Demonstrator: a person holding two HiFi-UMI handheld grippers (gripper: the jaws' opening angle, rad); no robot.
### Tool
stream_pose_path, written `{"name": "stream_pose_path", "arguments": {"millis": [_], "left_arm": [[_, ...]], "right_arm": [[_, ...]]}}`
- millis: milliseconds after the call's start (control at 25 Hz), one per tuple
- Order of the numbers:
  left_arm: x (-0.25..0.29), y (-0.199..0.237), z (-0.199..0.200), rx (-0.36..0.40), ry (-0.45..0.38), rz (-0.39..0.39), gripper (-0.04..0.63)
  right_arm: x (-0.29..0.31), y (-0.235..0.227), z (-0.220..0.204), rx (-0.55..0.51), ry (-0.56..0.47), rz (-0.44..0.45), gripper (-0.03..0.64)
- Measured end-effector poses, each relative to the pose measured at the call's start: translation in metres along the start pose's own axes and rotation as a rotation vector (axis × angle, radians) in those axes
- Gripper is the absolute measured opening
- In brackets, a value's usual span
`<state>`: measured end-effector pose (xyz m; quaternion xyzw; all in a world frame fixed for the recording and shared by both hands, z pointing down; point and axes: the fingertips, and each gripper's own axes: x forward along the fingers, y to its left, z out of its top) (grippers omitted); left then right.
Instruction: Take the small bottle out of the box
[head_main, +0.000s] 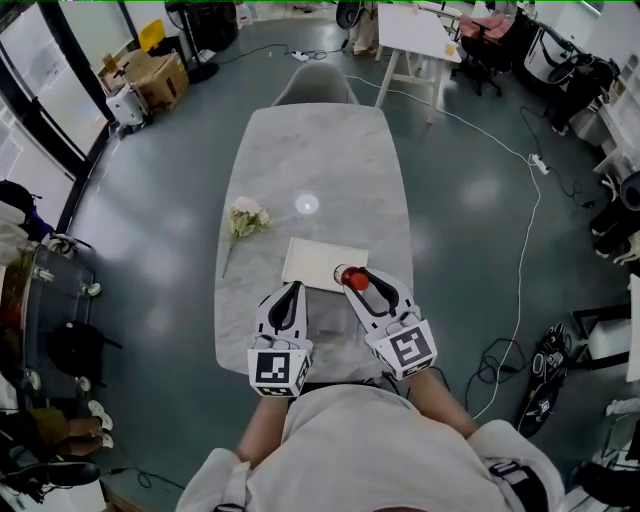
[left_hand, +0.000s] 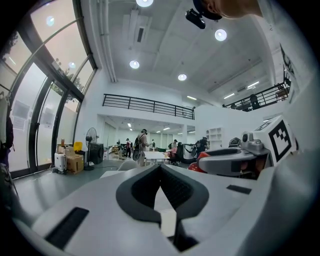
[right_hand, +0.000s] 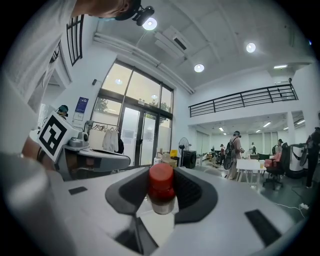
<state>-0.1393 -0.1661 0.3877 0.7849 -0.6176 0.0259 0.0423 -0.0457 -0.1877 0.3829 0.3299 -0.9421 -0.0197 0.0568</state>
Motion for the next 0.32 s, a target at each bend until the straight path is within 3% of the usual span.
{"name": "stream_pose_path", "arguments": {"millis": [320], "left_arm": [[-0.0099, -0.0007, -0.0084, -0.01, 0.021, 0.001, 0.023]], "right_arm": [[-0.0041, 0.011, -0.0084, 0.021, 0.026, 0.014, 0.155]]}}
